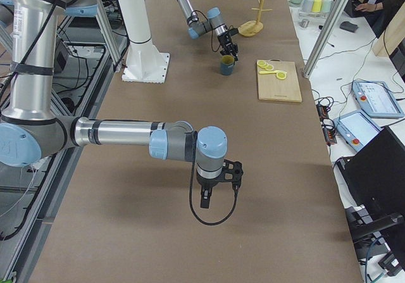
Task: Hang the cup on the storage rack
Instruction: 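Close the left gripper on the teal mug's handle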
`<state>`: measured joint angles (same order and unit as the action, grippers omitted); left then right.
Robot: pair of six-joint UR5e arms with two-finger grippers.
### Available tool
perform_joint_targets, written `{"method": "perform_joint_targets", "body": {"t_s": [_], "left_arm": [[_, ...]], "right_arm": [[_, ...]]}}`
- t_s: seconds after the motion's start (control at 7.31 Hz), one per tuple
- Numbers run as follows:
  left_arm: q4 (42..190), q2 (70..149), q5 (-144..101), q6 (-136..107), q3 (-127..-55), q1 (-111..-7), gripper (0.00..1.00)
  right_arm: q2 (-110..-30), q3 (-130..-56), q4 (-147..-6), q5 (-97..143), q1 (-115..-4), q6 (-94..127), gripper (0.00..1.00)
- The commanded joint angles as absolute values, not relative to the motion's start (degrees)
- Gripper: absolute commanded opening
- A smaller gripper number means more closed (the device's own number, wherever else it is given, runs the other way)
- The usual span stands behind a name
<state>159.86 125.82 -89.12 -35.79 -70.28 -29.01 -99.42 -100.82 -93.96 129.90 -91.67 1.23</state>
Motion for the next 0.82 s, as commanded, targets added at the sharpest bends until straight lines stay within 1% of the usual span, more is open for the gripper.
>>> {"method": "perform_joint_targets", "body": {"t_s": [0.0,0.55,0.68], "left_arm": [[160.66,125.6,-89.12,-35.86,-70.4,-29.0,0.0],[163.12,125.59,-89.03,-36.47,-71.1,-29.09,0.0],[163.12,125.51,-89.03,-42.04,-71.28,-29.27,0.0]], "right_arm": [[-99.4,-100.9,-93.96,129.9,-91.67,1.23,1.0],[-99.23,-100.81,-93.96,129.82,-91.67,1.23,1.0],[-99.23,-100.81,-93.96,129.81,-91.67,1.14,1.0]]}}
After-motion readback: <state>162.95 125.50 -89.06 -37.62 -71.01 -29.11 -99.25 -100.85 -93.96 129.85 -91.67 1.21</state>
